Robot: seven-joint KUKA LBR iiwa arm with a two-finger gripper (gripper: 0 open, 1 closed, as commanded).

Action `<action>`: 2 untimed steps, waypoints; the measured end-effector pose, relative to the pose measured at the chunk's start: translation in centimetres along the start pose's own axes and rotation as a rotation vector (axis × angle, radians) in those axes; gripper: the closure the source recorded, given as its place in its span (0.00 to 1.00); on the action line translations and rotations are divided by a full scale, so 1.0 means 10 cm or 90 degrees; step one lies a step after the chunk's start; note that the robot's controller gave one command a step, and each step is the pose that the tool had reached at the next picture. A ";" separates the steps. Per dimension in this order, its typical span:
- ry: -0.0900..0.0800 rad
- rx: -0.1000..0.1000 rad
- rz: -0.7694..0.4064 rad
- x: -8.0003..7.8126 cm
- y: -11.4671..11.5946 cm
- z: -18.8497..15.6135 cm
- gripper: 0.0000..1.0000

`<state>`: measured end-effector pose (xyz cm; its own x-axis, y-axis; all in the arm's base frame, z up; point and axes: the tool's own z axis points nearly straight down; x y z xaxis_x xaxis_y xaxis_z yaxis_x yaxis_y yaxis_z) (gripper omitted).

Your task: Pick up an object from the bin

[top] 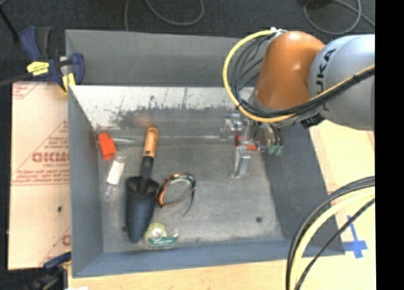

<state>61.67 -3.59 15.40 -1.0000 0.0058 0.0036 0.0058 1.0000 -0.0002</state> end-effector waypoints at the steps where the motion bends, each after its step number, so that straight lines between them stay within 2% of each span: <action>1: -0.005 0.000 0.000 -0.01 0.00 -0.05 0.00; 2: -0.004 0.000 0.021 0.39 0.46 0.07 0.00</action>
Offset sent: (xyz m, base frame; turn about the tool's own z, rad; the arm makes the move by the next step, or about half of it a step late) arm -0.0594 0.0749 -0.0136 0.0433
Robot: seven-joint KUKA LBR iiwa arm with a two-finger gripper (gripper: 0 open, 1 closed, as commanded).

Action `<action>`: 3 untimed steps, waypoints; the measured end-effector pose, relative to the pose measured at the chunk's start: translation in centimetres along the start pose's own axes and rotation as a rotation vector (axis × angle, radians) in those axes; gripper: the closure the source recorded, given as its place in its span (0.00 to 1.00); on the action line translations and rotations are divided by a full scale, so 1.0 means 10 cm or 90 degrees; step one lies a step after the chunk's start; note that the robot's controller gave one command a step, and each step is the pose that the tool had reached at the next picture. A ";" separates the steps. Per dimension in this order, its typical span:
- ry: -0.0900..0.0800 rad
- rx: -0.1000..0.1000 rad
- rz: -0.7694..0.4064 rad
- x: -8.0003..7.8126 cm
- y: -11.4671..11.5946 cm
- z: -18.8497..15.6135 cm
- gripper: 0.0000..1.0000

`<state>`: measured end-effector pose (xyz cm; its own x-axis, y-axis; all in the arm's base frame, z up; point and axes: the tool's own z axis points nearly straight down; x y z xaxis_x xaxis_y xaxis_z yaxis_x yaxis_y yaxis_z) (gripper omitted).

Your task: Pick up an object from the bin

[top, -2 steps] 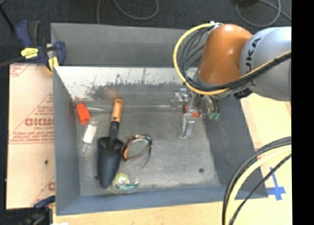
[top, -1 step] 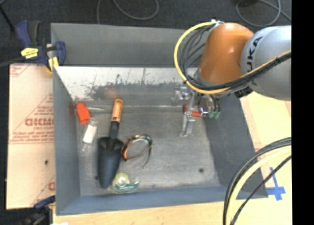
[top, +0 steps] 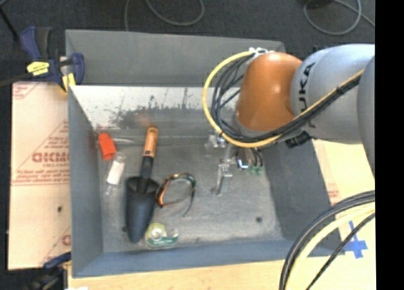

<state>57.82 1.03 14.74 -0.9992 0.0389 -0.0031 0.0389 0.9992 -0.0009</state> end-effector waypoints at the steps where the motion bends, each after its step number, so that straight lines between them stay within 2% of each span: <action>1: -0.003 -0.002 -0.056 0.01 0.22 0.39 0.00; 2: 0.002 0.001 -0.108 0.09 0.59 0.49 0.00; 3: -0.004 -0.002 -0.124 0.34 0.90 0.77 1.00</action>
Offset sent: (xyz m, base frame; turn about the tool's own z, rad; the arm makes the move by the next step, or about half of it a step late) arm -0.0152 0.1249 -0.0485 -0.1754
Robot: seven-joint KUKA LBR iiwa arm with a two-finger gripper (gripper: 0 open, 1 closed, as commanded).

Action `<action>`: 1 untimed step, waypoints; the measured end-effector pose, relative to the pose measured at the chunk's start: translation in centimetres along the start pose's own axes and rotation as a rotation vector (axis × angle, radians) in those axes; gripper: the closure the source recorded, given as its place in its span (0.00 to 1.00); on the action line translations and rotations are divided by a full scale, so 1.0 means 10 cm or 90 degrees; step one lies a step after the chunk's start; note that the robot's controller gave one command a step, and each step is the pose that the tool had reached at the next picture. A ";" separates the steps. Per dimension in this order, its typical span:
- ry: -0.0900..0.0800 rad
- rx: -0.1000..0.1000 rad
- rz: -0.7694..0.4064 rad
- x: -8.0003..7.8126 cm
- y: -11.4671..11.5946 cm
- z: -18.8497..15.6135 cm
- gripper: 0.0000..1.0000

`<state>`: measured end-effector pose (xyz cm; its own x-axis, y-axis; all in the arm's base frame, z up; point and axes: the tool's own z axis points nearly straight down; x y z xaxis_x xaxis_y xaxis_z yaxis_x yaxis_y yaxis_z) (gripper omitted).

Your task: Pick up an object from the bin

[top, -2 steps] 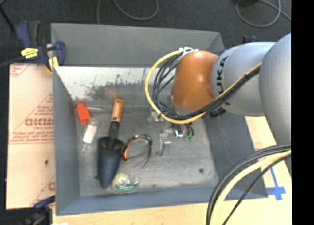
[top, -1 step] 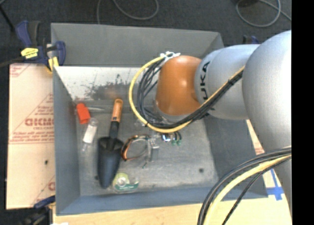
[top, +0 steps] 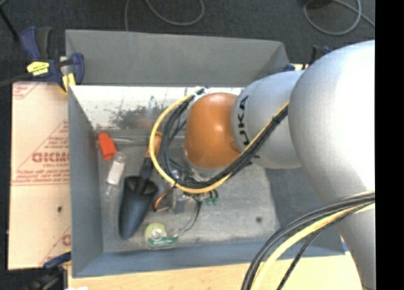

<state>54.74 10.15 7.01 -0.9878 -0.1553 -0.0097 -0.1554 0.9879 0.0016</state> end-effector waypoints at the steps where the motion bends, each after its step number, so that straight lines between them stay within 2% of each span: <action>1: 0.000 0.000 0.000 0.00 0.00 0.00 1.00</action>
Offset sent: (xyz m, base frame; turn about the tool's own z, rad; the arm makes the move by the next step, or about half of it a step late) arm -0.0501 0.0321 0.0505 -0.0101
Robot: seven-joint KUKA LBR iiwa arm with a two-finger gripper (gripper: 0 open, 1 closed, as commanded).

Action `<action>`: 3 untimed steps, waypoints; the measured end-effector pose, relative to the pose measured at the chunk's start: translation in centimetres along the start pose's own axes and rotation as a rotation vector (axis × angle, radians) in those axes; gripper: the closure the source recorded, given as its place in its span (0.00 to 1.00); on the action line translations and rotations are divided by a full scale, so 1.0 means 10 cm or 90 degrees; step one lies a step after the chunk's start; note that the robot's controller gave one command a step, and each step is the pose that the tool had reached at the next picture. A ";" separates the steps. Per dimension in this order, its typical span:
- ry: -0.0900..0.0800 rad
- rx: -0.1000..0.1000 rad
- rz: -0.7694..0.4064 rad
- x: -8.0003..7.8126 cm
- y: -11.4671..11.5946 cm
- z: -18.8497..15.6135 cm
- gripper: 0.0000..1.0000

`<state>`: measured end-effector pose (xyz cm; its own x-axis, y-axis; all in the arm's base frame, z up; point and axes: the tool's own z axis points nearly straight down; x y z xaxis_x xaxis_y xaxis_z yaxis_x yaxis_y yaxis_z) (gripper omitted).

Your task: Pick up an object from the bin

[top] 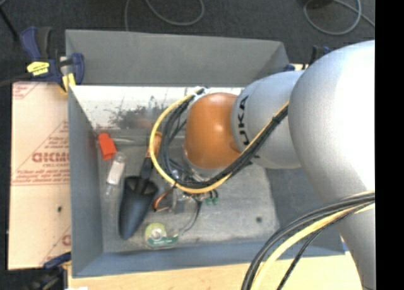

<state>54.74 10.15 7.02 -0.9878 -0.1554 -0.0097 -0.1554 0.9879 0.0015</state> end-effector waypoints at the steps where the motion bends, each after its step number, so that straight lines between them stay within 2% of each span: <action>1: 0.001 -0.001 -0.008 0.44 0.39 -0.51 1.00; 2: 0.001 -0.001 -0.008 0.44 0.39 -0.51 1.00; 3: 0.002 0.001 -0.045 0.48 0.43 -0.64 1.00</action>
Offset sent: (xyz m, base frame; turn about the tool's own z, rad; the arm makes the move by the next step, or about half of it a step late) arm 0.0000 0.0000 0.0000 0.0000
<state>49.29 13.63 13.39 -0.9745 -0.2241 -0.0061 -0.2241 0.9746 -0.0003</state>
